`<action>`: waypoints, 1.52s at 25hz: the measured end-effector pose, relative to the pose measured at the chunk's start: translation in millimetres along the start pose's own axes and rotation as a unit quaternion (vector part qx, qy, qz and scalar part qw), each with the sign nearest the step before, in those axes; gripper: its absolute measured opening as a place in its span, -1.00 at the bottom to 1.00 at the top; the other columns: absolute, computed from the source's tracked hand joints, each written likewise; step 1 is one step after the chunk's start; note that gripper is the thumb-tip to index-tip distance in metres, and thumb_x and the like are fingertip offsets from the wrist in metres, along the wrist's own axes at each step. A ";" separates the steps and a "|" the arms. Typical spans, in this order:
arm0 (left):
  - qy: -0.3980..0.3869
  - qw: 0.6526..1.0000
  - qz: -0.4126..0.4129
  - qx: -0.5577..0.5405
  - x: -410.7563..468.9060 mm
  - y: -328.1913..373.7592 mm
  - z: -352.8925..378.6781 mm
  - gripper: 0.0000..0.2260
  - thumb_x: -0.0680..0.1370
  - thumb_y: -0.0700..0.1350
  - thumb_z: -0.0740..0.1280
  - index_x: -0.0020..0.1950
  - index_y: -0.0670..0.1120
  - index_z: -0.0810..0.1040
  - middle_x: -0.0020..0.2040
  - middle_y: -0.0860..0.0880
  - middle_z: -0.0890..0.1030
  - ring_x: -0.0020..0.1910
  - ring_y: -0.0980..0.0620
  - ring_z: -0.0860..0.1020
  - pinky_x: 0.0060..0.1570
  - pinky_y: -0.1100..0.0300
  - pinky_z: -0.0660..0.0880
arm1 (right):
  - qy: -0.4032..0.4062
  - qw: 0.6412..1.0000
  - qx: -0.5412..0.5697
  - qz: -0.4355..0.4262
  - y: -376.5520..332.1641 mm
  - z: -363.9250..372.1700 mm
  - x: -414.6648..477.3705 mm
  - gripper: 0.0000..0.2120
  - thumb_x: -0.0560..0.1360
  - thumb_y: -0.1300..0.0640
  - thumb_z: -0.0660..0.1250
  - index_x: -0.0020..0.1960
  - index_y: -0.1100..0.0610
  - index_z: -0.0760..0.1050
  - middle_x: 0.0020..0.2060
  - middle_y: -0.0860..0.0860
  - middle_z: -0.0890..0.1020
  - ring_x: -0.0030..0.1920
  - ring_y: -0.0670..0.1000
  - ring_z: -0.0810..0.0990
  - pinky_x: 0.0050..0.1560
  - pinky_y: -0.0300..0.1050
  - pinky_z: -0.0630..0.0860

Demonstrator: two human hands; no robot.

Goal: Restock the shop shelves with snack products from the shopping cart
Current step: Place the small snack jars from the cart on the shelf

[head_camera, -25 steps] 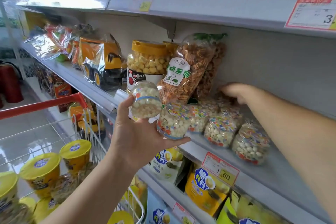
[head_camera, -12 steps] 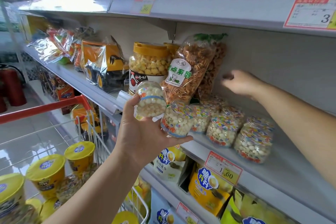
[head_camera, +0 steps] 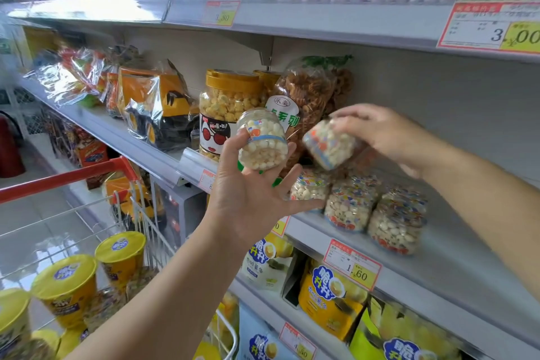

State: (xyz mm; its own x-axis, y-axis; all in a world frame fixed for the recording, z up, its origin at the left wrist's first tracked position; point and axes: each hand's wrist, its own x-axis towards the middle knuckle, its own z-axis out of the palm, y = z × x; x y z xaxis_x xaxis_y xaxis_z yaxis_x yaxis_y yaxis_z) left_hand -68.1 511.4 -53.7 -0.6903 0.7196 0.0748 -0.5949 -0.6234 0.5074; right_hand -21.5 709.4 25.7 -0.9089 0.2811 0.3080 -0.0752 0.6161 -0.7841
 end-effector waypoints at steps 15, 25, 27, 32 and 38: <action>0.028 0.999 -0.015 0.011 -2.2 3.5 -24.3 -0.45 0.43 0.10 0.43 0.37 -0.09 0.50 0.24 -0.09 0.62 0.05 -0.04 0.65 0.29 -0.03 0.49 | 0.014 0.944 -0.243 0.224 94.8 -36.9 48.0 -0.59 0.56 -0.21 0.25 0.02 0.15 0.53 -0.17 0.13 0.58 -0.26 0.11 0.53 -0.37 -0.18 0.44; 0.006 0.914 0.086 0.395 9.7 -0.5 -10.5 -0.58 0.42 -0.06 0.54 0.23 -0.05 0.55 0.06 -0.13 0.70 0.04 -0.09 0.68 0.02 0.14 0.63 | -0.054 0.992 -0.102 -0.051 1.6 -11.2 -9.2 -0.69 0.54 -0.22 0.19 0.16 -0.10 0.54 0.07 -0.08 0.66 -0.06 -0.05 0.64 -0.11 -0.11 0.56; 0.013 0.863 0.136 0.486 12.6 -1.8 -6.2 -0.57 0.40 -0.05 0.56 0.23 0.01 0.53 0.05 -0.10 0.70 0.02 -0.09 0.68 0.04 0.11 0.63 | -0.143 0.984 -0.088 -0.057 -19.7 3.1 -28.4 -0.55 0.41 -0.33 0.20 0.21 -0.18 0.52 0.01 -0.17 0.66 -0.17 -0.14 0.63 -0.25 -0.22 0.55; -0.007 0.820 0.170 0.547 13.3 -11.3 2.0 -0.38 0.34 0.03 0.59 0.34 0.02 0.45 0.05 0.01 0.68 0.00 0.00 0.68 0.05 0.04 0.63 | -0.138 0.989 -0.026 -0.039 -19.2 1.2 -36.5 -0.51 0.32 -0.31 0.32 0.21 -0.21 0.51 -0.06 -0.20 0.68 -0.20 -0.23 0.62 -0.32 -0.32 0.45; -0.025 0.856 0.107 0.505 10.7 -14.7 11.0 -0.20 0.30 0.22 0.54 0.43 0.01 0.32 0.26 0.02 0.57 0.05 0.04 0.68 -0.01 0.09 0.64 | 0.047 0.999 0.007 -0.024 2.7 -28.1 -20.9 -0.62 0.30 -0.19 0.46 0.03 -0.04 0.58 -0.02 0.15 0.66 -0.34 -0.06 0.56 -0.46 -0.19 0.42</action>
State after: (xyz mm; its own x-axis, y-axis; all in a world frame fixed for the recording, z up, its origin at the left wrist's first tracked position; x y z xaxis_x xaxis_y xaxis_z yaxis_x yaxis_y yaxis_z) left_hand -62.2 531.7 -51.0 -0.7051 0.6501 0.2831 0.2204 -0.1785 0.9589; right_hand 8.8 725.9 32.3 -0.8620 0.3189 0.3940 -0.1247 0.6200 -0.7746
